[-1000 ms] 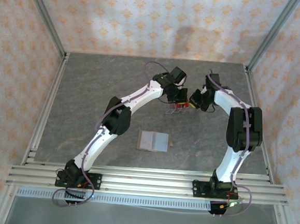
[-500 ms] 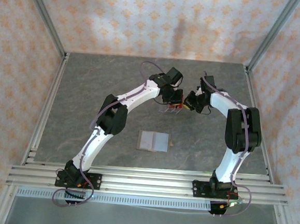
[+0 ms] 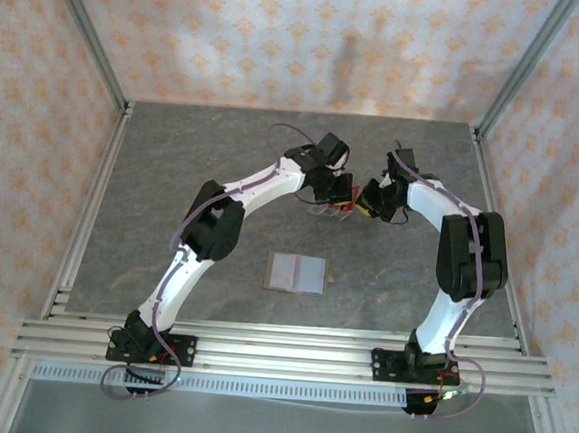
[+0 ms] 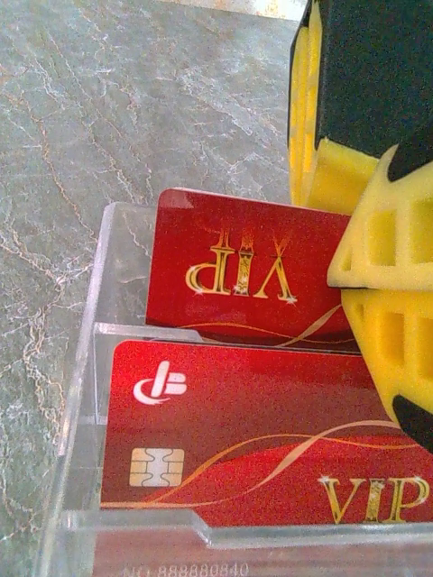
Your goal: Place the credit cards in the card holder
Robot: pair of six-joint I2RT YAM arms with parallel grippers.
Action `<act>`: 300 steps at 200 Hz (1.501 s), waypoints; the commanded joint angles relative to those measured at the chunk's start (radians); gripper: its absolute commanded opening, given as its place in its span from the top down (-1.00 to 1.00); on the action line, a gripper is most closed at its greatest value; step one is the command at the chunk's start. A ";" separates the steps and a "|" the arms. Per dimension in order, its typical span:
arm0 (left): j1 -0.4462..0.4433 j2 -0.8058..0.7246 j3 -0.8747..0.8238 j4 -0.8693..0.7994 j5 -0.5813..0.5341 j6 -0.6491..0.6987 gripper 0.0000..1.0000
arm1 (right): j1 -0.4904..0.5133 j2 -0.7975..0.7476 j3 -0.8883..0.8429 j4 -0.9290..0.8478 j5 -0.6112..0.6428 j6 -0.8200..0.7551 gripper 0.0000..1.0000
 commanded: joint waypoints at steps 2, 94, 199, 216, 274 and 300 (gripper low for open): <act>-0.009 -0.008 -0.036 0.004 0.044 -0.021 1.00 | -0.004 -0.020 -0.001 -0.010 -0.018 0.003 0.77; 0.002 -0.006 -0.072 0.063 0.094 -0.056 1.00 | -0.022 -0.084 0.026 -0.101 0.114 -0.035 0.73; 0.013 -0.008 -0.084 0.061 0.097 -0.053 1.00 | -0.025 -0.054 0.046 -0.049 0.006 -0.019 0.62; 0.013 -0.010 -0.086 0.058 0.096 -0.051 1.00 | -0.010 -0.041 0.061 -0.056 0.030 -0.028 0.59; 0.018 -0.015 -0.097 0.057 0.094 -0.047 1.00 | 0.012 0.032 0.092 -0.079 0.057 -0.044 0.63; 0.023 -0.025 -0.110 0.063 0.093 -0.047 1.00 | 0.015 0.048 0.094 -0.091 0.068 -0.059 0.62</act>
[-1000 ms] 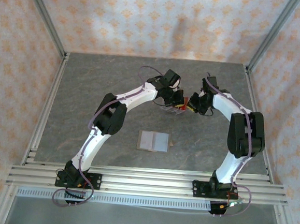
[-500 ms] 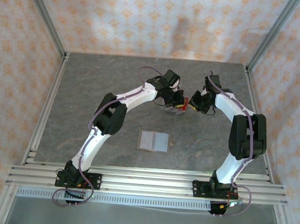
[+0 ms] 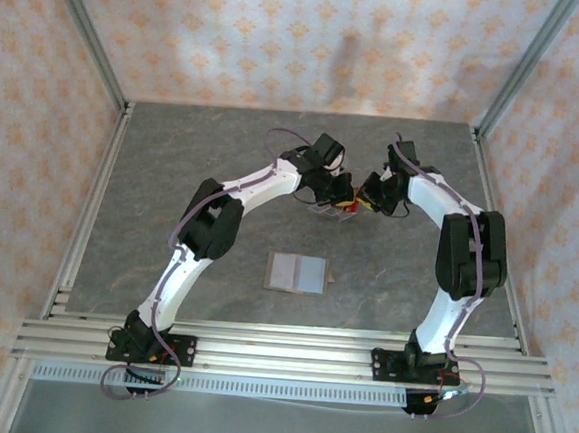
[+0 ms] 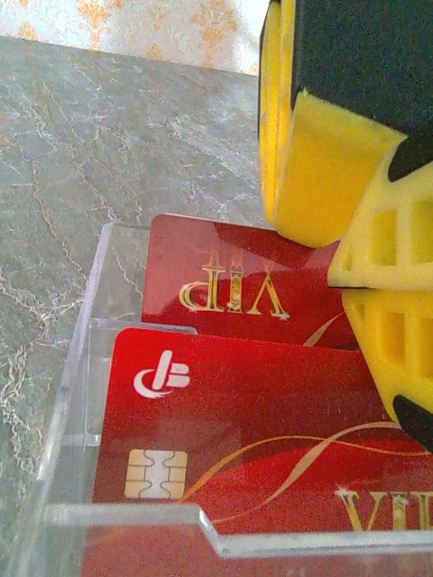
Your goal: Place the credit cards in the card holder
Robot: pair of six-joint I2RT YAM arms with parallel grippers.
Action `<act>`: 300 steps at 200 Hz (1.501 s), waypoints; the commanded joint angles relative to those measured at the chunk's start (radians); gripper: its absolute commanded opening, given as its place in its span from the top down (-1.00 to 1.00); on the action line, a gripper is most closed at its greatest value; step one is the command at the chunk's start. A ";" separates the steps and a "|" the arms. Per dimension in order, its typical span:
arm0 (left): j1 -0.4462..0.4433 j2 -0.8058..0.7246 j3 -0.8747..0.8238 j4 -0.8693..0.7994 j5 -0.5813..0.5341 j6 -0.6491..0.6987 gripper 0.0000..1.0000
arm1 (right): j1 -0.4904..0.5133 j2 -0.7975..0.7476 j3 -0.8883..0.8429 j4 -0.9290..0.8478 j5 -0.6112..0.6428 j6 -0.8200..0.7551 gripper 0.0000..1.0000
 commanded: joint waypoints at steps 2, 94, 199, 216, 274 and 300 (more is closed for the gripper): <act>0.002 -0.010 -0.039 -0.045 -0.019 0.005 1.00 | 0.015 0.032 0.014 -0.035 0.032 -0.030 0.61; 0.016 -0.011 -0.063 -0.067 -0.047 0.015 1.00 | 0.029 0.021 0.051 -0.112 0.079 -0.085 0.87; 0.032 -0.027 -0.110 -0.058 -0.059 0.023 1.00 | 0.029 -0.003 0.104 -0.177 0.085 -0.128 1.00; 0.032 -0.025 -0.110 -0.060 -0.059 0.025 1.00 | 0.031 -0.011 0.110 -0.181 0.077 -0.130 1.00; 0.031 -0.021 -0.066 -0.101 -0.050 0.059 1.00 | 0.035 -0.036 0.143 -0.184 0.025 -0.127 1.00; 0.032 -0.022 -0.031 -0.119 -0.031 0.071 1.00 | 0.035 -0.033 0.153 -0.181 0.021 -0.123 1.00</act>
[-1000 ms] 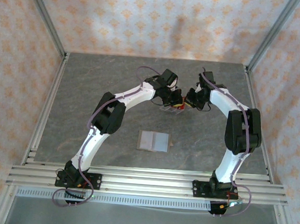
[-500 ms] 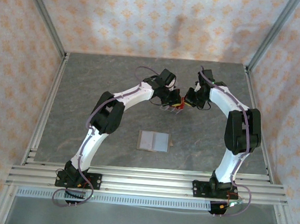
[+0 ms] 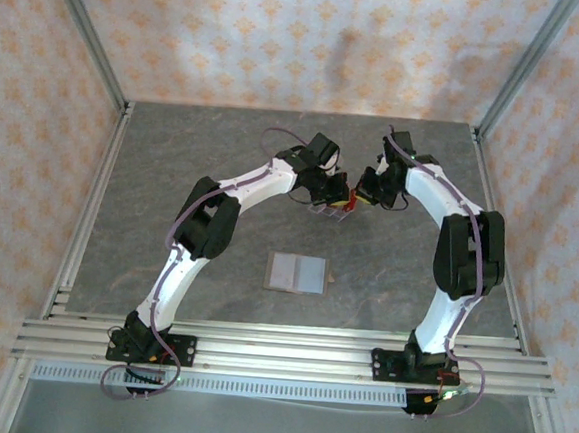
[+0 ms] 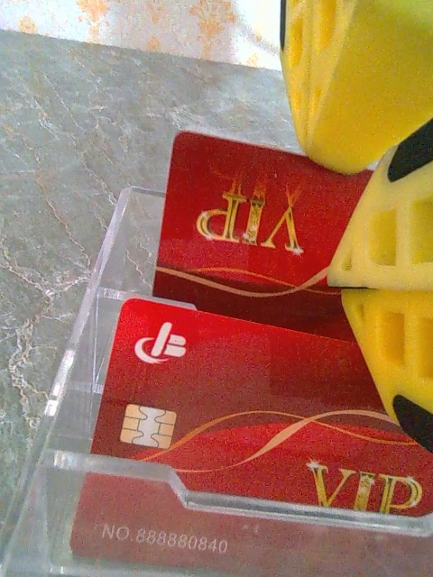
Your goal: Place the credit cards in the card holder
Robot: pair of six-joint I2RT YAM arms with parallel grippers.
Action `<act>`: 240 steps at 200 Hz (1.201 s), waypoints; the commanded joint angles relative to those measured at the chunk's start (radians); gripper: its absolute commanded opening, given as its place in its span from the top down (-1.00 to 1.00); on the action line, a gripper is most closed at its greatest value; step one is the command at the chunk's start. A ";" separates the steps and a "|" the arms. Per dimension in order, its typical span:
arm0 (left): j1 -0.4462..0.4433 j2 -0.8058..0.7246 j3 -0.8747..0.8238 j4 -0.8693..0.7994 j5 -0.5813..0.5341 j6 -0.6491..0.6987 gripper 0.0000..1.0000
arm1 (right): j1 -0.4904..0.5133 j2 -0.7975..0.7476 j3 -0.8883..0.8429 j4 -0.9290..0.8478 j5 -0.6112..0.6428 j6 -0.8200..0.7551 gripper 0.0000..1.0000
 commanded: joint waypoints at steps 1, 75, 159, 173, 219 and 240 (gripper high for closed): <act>0.013 0.009 0.022 -0.125 -0.024 0.039 1.00 | 0.005 -0.033 0.035 -0.029 -0.006 -0.013 1.00; 0.009 0.001 0.082 -0.085 0.035 -0.035 1.00 | 0.005 -0.019 0.037 -0.030 -0.006 -0.011 1.00; -0.013 0.038 0.108 -0.083 0.037 -0.065 1.00 | 0.005 -0.021 0.045 -0.034 -0.001 -0.007 1.00; -0.015 0.040 0.101 -0.082 0.036 -0.068 1.00 | 0.006 -0.022 0.044 -0.034 0.000 -0.003 1.00; -0.024 0.041 0.076 -0.037 0.057 -0.093 1.00 | 0.006 -0.022 0.046 -0.033 -0.001 -0.001 1.00; -0.034 0.048 0.073 -0.028 0.063 -0.100 1.00 | 0.007 -0.022 0.045 -0.033 -0.001 0.002 1.00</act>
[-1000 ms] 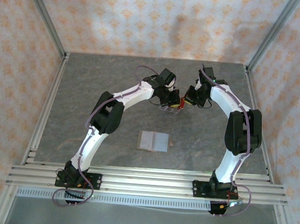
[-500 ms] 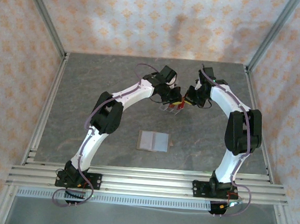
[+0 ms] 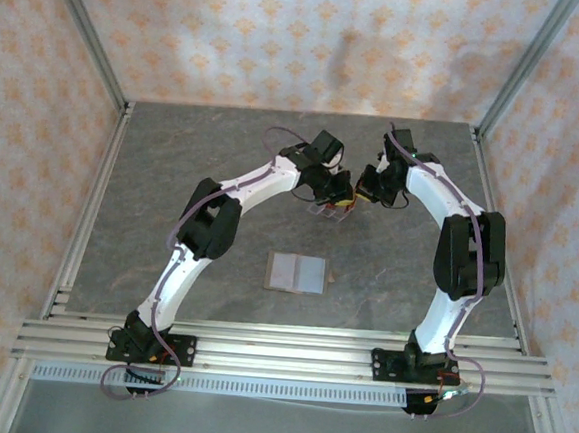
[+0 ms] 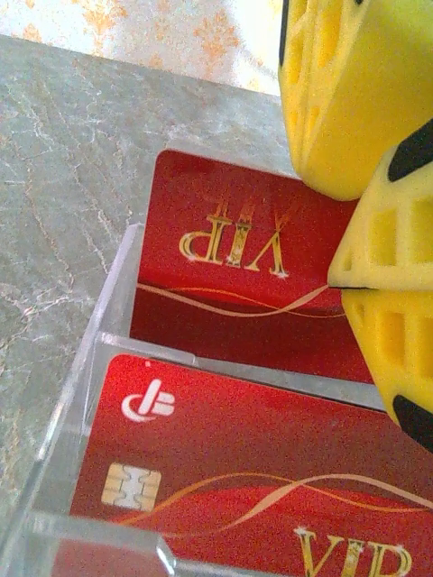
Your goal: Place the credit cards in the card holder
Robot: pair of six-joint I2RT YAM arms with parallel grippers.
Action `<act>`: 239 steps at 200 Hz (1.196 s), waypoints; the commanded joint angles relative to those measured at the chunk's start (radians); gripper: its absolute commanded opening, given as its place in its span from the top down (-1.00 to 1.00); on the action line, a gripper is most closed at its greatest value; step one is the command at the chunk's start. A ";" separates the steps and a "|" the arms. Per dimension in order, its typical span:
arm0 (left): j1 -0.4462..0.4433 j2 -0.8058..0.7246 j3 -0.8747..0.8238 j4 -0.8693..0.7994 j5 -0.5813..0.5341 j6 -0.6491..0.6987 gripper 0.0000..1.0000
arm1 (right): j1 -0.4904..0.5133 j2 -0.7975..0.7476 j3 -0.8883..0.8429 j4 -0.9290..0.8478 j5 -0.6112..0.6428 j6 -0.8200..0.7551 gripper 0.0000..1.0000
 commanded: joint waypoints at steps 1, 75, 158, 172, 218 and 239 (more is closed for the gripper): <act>-0.019 0.023 -0.009 0.030 0.032 -0.019 1.00 | 0.007 -0.020 0.028 -0.021 -0.001 0.001 1.00; -0.019 0.036 -0.046 0.044 0.008 -0.025 1.00 | 0.007 -0.032 0.029 -0.025 -0.007 -0.001 1.00; -0.013 0.049 -0.061 0.041 -0.008 -0.018 1.00 | 0.009 -0.055 0.046 -0.056 -0.008 -0.014 1.00; -0.011 0.046 -0.065 0.040 -0.009 -0.017 1.00 | 0.009 -0.061 0.046 -0.057 -0.008 -0.014 1.00; 0.000 0.031 -0.072 0.040 -0.006 -0.011 1.00 | 0.009 -0.070 0.054 -0.066 -0.009 -0.019 1.00; 0.002 0.031 -0.074 0.040 -0.006 -0.010 1.00 | 0.010 -0.072 0.057 -0.067 -0.008 -0.020 1.00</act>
